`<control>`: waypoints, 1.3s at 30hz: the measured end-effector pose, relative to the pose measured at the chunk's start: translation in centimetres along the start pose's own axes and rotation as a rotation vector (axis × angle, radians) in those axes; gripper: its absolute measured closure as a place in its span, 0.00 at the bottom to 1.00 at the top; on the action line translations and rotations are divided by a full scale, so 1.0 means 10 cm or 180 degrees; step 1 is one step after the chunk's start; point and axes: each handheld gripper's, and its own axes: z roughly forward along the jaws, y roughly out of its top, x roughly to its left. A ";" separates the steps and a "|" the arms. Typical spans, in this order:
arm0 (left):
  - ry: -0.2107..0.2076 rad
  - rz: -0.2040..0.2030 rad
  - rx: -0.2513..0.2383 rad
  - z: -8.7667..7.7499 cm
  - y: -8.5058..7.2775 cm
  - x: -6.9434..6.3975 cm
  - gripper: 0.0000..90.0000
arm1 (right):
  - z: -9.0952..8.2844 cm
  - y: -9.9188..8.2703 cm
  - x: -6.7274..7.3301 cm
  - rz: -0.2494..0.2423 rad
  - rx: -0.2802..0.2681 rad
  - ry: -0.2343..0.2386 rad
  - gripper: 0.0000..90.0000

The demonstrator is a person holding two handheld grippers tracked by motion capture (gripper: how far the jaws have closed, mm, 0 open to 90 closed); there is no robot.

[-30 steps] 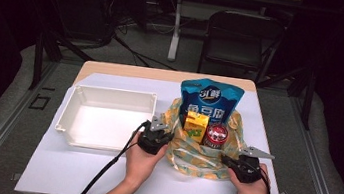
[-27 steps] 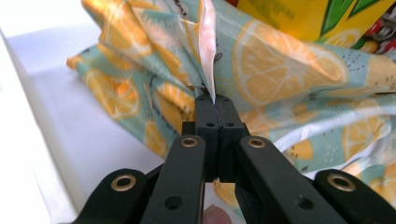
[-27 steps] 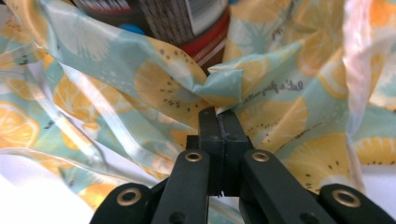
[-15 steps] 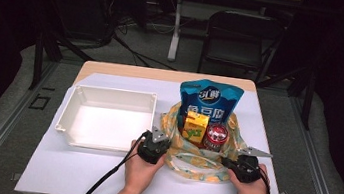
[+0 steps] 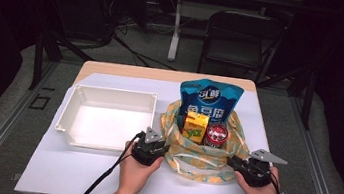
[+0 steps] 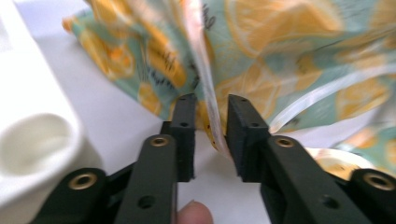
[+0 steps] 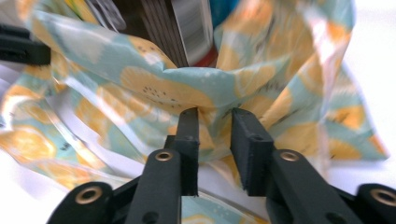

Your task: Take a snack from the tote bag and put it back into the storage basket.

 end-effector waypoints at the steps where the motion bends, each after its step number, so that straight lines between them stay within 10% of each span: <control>1: -0.0004 0.0011 -0.0056 -0.05 0.02 -0.01 0.77 | -0.04 0.02 0.00 0.0000 -0.0072 0.0016 0.79; 15: -0.0052 0.0011 -0.0542 -0.31 0.49 -0.07 0.58 | -0.16 0.34 0.13 -0.0170 -0.0723 0.0060 0.41; 20: -0.0087 -0.0006 -0.0579 -0.29 0.56 -0.08 0.59 | 0.01 0.33 0.15 -0.0270 -0.0578 0.0250 0.40; 28: -0.0167 0.0005 -0.0436 -0.18 0.52 -0.08 0.58 | 0.10 0.20 0.24 -0.0471 -0.0325 0.0111 0.91; 39: -0.0237 0.0037 -0.0396 -0.06 0.53 -0.15 0.47 | 0.15 0.10 0.33 -0.0705 -0.0150 0.0264 1.00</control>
